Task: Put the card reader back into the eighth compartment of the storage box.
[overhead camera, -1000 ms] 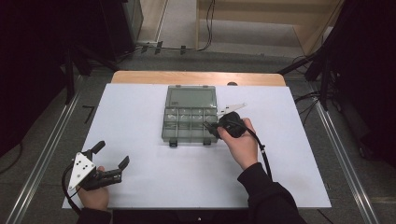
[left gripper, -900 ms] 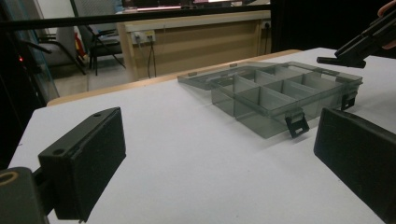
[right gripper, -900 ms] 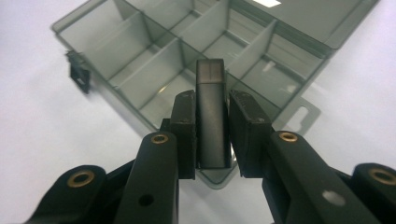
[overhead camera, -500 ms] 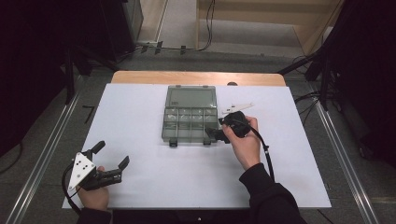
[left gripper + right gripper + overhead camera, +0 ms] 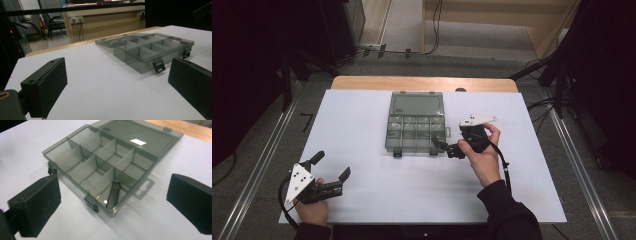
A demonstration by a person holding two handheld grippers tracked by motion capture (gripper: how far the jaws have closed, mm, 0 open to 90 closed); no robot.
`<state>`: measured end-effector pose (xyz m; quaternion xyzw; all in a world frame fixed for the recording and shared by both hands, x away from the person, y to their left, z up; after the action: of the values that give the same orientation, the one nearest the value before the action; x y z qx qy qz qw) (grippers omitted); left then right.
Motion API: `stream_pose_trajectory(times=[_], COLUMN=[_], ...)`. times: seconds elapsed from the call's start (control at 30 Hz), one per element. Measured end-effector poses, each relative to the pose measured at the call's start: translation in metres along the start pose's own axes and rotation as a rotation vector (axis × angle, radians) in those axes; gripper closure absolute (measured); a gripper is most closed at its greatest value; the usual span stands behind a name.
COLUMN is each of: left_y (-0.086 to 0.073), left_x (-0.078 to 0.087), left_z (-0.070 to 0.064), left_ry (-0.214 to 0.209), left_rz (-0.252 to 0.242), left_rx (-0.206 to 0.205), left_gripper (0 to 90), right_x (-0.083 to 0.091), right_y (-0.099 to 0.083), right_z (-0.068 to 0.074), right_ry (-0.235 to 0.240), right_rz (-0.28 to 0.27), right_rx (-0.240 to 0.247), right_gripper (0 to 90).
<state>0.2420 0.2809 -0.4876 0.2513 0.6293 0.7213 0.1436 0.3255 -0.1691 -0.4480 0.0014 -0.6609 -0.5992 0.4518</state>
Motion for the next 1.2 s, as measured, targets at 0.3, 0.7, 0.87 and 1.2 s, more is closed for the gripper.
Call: stream_pose_trajectory(times=[0.3, 0.7, 0.87, 1.2], left_y=[0.0, 0.0, 0.0, 0.0], left_x=[0.0, 0.0, 0.0, 0.0], left_z=[0.0, 0.0, 0.0, 0.0], left_ry=[0.002, 0.002, 0.002, 0.001], left_rz=[0.001, 0.002, 0.002, 0.003], left_rx=[0.0, -0.002, -0.001, 0.001], left_gripper=[2.3, 2.3, 2.3, 2.3], right_x=[0.018, 0.036, 0.042, 0.055], right_y=[-0.01, -0.023, -0.028, -0.038], right_z=[-0.01, -0.018, -0.02, -0.025], right_ry=[-0.011, -0.035, -0.032, -0.035], right_rz=[-0.038, -0.08, -0.098, -0.128], right_rx=[-0.002, -0.012, -0.016, -0.012], right_gripper=[0.0, 0.0, 0.0, 0.0])
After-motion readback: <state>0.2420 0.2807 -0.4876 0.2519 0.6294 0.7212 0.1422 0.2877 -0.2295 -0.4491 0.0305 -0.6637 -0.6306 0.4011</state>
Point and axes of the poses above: each handheld gripper's, and its own axes: x roughly backward along the jaws, y roughly out of its top, z roughly to its left, the point moved 1 cm from there along -x, roughly forward along the jaws
